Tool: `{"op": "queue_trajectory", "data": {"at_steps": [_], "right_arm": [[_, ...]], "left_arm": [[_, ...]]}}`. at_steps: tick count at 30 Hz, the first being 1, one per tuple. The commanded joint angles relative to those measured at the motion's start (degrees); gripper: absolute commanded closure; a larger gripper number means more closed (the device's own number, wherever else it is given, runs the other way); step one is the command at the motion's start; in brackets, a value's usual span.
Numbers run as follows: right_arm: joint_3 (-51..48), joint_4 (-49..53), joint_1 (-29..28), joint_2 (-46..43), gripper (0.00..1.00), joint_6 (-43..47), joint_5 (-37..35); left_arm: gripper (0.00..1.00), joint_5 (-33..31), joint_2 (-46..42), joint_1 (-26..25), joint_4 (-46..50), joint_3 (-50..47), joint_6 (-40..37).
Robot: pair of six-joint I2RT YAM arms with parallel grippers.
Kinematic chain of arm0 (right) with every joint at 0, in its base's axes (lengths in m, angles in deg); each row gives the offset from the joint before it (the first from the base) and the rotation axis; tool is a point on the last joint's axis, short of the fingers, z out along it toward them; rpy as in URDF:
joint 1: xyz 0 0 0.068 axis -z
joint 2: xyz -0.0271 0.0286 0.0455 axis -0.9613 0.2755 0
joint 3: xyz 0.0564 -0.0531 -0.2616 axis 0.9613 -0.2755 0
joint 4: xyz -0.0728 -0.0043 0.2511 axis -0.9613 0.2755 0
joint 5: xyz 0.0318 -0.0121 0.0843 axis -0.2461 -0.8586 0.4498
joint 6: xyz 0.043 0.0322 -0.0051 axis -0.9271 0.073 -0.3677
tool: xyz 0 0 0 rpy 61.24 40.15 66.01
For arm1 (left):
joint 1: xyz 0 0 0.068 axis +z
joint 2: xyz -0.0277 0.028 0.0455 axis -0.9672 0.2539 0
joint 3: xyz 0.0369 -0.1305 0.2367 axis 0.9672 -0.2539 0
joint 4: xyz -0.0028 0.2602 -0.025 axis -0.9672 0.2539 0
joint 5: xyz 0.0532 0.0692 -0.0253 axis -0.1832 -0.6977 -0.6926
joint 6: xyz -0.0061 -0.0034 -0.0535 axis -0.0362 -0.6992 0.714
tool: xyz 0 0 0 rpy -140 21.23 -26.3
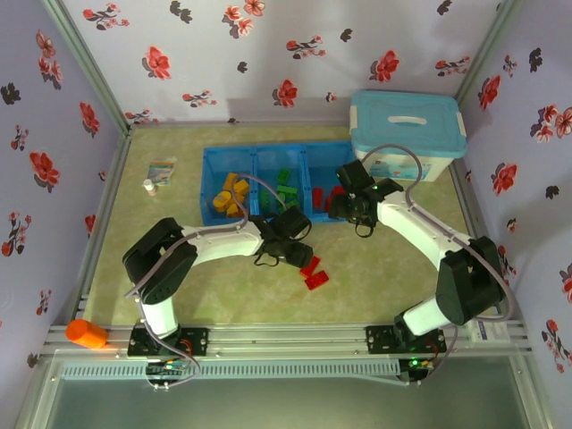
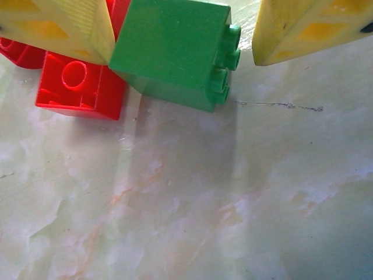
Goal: Sort the legos into containers by color
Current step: Pick up the lego from the middle-left of the table, then place the lego in the container.
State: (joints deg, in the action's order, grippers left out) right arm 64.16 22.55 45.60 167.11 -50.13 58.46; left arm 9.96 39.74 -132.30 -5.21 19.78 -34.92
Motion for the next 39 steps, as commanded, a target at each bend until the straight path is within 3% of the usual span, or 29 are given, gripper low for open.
{"op": "queue_trajectory", "data": {"at_steps": [1, 4, 10, 14, 21, 28, 39], "right_arm": [[-0.8, -0.6, -0.1, -1.9, 0.25, -1.6, 0.3], [-0.8, -0.7, -0.1, -1.8, 0.25, -1.8, 0.4], [-1.2, -1.2, -0.1, -2.0, 0.25, -1.8, 0.5], [-1.5, -1.3, -0.1, -2.0, 0.25, -1.9, 0.6], [-2.3, -1.4, -0.1, -2.8, 0.25, -2.0, 1.0], [-6.2, -3.7, -0.2, -4.0, 0.26, -3.2, 4.2], [-9.0, -4.5, -2.2, -5.8, 0.26, -3.4, 5.0]], "left_arm": [[0.37, 0.7, 1.1, -0.2, 0.9, 1.7, -1.4], [0.39, 0.1, 1.3, -0.2, 1.1, 1.9, -1.3], [0.56, -1.5, 0.6, 0.2, 1.6, 1.6, -1.2], [0.61, -2.6, -0.7, 0.4, 2.6, 1.6, -1.5], [0.62, -5.8, -7.6, 1.9, 2.1, 0.2, -1.0], [0.61, -7.6, -14.1, 7.6, 1.1, 1.6, -0.7], [0.6, -7.6, -9.4, 15.9, 5.2, 11.8, -1.5]]}}
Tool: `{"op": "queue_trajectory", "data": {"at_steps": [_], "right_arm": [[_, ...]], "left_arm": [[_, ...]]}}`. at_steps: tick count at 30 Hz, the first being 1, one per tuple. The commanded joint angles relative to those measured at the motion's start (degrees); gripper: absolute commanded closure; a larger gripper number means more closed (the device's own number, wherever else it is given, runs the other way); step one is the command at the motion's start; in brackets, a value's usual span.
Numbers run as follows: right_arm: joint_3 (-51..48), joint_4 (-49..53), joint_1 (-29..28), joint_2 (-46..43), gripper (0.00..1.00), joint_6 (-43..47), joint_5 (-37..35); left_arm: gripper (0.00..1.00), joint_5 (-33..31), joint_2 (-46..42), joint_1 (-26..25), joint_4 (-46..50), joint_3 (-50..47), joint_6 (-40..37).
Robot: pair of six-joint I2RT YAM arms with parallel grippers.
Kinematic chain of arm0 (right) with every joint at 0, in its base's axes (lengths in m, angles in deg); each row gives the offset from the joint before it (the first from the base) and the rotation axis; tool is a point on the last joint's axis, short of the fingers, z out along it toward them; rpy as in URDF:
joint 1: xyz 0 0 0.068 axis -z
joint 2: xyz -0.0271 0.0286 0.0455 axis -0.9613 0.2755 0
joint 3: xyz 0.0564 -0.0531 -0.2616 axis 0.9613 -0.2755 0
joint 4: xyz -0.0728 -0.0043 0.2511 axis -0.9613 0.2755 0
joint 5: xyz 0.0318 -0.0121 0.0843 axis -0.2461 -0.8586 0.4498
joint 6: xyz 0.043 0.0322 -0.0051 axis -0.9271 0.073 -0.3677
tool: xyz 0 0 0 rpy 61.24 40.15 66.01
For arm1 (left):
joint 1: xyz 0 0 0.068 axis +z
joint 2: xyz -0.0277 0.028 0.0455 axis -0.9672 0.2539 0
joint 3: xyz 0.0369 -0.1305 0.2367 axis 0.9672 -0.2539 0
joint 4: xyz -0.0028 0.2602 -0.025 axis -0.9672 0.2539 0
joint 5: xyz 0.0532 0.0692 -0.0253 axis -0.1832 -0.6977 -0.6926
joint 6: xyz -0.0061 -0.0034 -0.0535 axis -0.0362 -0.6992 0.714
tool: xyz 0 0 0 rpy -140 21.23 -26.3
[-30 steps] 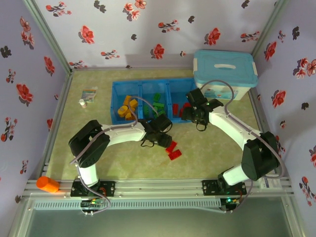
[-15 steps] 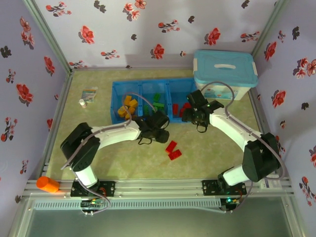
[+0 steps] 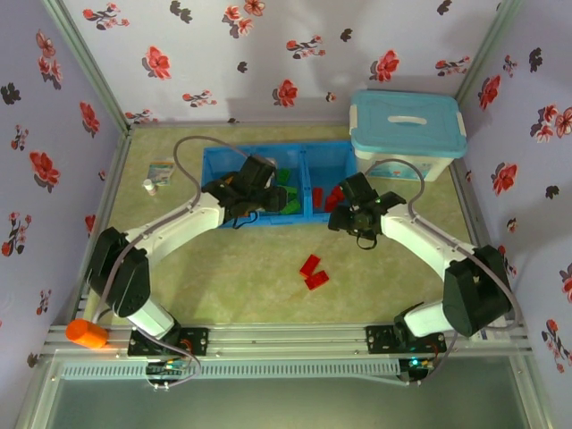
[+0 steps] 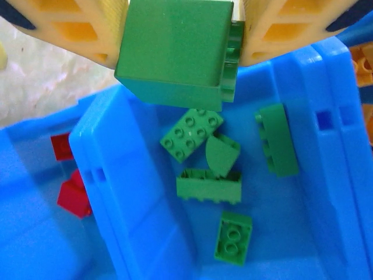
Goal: Sort the legos into containers by color
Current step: Place the lego in the container.
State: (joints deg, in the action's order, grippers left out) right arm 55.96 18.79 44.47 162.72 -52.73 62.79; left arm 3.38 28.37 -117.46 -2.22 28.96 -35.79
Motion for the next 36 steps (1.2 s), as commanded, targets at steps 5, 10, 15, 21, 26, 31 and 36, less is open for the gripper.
{"op": "queue_trajectory", "data": {"at_steps": [5, 10, 15, 21, 26, 31, 36], "right_arm": [[-1.5, -1.4, -3.5, -0.7, 0.25, -1.2, 1.2], [-1.5, -1.5, -5.4, 0.1, 0.25, -1.7, 1.3], [-0.9, -1.3, -6.3, 0.6, 0.25, -1.8, 1.1], [0.0, -1.6, -8.1, 2.1, 0.21, -0.4, 2.5], [1.1, -1.1, -11.0, 5.1, 0.19, -0.1, 3.2], [1.3, -2.4, -14.0, 8.4, 0.19, -2.9, 3.4], [1.9, -2.8, -17.5, 11.1, 0.21, -6.3, 2.5]], "left_arm": [[0.57, -1.3, 5.6, 3.6, 5.3, 7.9, -1.3], [0.36, -1.8, 7.6, 5.0, 9.1, 13.8, -3.4], [0.3, -2.4, 5.8, 4.9, 9.2, 14.2, -3.6], [0.3, -2.3, -0.2, 4.6, 6.0, 7.7, -2.2], [0.3, -2.4, -5.4, 4.1, 3.8, 1.4, -0.9], [0.3, -2.7, -9.7, 3.8, 2.9, -4.2, 0.4], [0.3, -3.5, -12.7, 3.7, 2.6, -8.3, 1.3]]}}
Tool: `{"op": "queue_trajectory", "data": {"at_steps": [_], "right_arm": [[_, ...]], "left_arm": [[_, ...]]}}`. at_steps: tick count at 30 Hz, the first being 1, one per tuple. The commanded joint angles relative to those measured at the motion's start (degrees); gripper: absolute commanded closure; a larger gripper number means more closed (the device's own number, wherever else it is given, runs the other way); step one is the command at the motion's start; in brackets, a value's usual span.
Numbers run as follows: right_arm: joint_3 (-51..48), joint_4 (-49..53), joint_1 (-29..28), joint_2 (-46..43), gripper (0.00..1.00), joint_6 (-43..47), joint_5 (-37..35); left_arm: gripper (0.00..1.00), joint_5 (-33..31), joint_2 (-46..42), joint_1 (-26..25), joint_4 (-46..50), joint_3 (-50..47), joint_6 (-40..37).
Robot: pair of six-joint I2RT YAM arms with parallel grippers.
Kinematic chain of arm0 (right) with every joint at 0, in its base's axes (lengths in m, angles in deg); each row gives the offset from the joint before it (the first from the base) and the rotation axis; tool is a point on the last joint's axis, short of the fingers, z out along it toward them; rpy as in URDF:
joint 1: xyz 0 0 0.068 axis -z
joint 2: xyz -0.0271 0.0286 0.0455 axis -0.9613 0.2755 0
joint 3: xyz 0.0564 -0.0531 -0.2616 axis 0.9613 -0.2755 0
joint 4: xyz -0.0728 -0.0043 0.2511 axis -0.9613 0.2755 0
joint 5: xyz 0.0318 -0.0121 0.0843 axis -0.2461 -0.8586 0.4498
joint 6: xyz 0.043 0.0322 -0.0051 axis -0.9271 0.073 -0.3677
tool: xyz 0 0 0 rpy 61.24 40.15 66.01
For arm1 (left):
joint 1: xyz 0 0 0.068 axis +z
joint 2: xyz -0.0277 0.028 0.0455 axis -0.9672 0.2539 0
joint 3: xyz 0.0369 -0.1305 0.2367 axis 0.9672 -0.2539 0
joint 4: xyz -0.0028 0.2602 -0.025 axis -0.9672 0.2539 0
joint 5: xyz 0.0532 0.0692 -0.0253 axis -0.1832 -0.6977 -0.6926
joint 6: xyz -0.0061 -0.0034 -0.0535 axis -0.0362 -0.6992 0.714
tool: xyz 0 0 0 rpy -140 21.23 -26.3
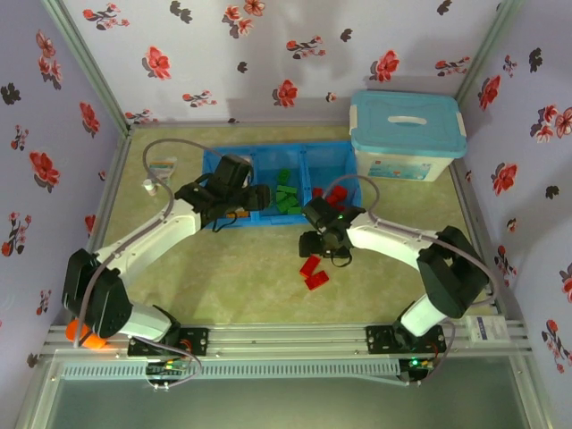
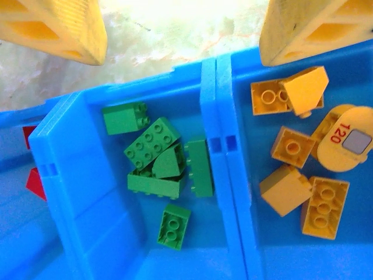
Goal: Sort the legos into containers by color
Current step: Place the lego in the container, then pick up the lego from the bottom-center of the table.
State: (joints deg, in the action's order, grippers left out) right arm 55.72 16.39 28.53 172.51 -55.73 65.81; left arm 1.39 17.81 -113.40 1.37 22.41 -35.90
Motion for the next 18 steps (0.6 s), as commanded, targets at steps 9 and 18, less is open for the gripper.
{"op": "queue_trajectory", "data": {"at_steps": [9, 18], "right_arm": [[2.7, 0.0, -6.0, 5.1, 0.26, -7.6, -3.1], [4.8, 0.5, -7.6, 8.2, 0.41, -9.4, -4.2]], "left_arm": [[0.3, -1.9, -5.3, -0.3, -1.3, -6.4, 2.4], [0.31, -2.1, -6.8, -0.4, -1.7, -8.6, 2.7]]}}
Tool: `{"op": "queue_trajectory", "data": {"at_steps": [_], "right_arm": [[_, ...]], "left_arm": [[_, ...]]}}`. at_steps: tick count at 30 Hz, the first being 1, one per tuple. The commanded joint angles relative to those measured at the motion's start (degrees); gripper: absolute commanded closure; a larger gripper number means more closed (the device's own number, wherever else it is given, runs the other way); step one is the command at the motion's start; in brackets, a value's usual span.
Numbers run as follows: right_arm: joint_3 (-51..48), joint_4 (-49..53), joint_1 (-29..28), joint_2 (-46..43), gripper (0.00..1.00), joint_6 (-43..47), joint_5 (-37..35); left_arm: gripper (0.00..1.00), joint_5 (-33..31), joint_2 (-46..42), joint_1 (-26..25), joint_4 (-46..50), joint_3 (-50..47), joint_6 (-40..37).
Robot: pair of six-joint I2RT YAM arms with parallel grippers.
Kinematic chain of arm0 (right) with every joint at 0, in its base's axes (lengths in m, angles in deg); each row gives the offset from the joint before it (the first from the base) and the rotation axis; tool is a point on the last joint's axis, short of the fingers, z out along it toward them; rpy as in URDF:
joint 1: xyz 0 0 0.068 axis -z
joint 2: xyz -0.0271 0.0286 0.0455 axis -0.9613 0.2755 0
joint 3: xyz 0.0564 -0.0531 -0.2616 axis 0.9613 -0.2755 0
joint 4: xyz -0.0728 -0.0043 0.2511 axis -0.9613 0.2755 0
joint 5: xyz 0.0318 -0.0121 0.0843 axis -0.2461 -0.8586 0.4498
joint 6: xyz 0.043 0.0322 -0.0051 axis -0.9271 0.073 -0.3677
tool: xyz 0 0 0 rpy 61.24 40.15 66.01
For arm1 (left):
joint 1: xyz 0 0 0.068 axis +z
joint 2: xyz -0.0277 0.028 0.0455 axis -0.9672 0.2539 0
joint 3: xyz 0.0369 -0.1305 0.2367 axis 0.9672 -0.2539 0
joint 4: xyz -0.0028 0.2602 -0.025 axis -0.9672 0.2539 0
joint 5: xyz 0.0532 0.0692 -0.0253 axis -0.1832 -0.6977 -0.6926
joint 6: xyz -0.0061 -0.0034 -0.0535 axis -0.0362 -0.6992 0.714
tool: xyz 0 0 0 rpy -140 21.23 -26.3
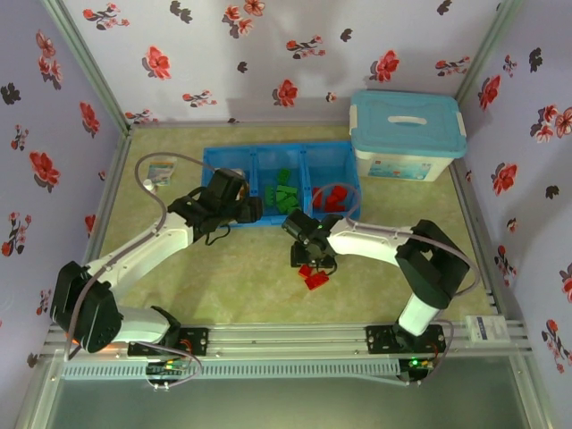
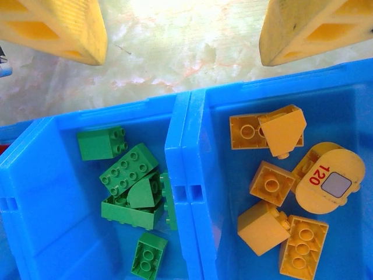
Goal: Sort the legos into containers by color
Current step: Pick up the lego from the bottom-center of the table.
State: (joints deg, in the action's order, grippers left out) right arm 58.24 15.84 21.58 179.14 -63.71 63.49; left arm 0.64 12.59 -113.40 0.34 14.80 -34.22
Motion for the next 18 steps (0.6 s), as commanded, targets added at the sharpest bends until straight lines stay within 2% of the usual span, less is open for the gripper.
{"op": "queue_trajectory", "data": {"at_steps": [1, 11, 15, 18], "right_arm": [[2.9, 1.4, -0.7, 2.2, 0.44, -1.3, -2.1], [10.8, 4.2, -0.7, 7.8, 0.68, 1.6, -3.0], [11.7, 5.0, -0.8, 8.2, 0.68, 2.2, -2.8], [11.2, 5.6, -0.8, 7.5, 0.61, 2.4, -3.3]], "left_arm": [[0.31, -1.5, -1.8, -0.3, -0.6, -1.1, 1.1], [0.31, -2.8, -4.0, -0.3, -0.2, -2.5, 0.7], [0.31, -3.0, -4.5, -0.3, 0.2, -2.7, 0.4], [0.31, -3.1, -4.8, -0.3, 0.2, -3.2, 0.3]]}}
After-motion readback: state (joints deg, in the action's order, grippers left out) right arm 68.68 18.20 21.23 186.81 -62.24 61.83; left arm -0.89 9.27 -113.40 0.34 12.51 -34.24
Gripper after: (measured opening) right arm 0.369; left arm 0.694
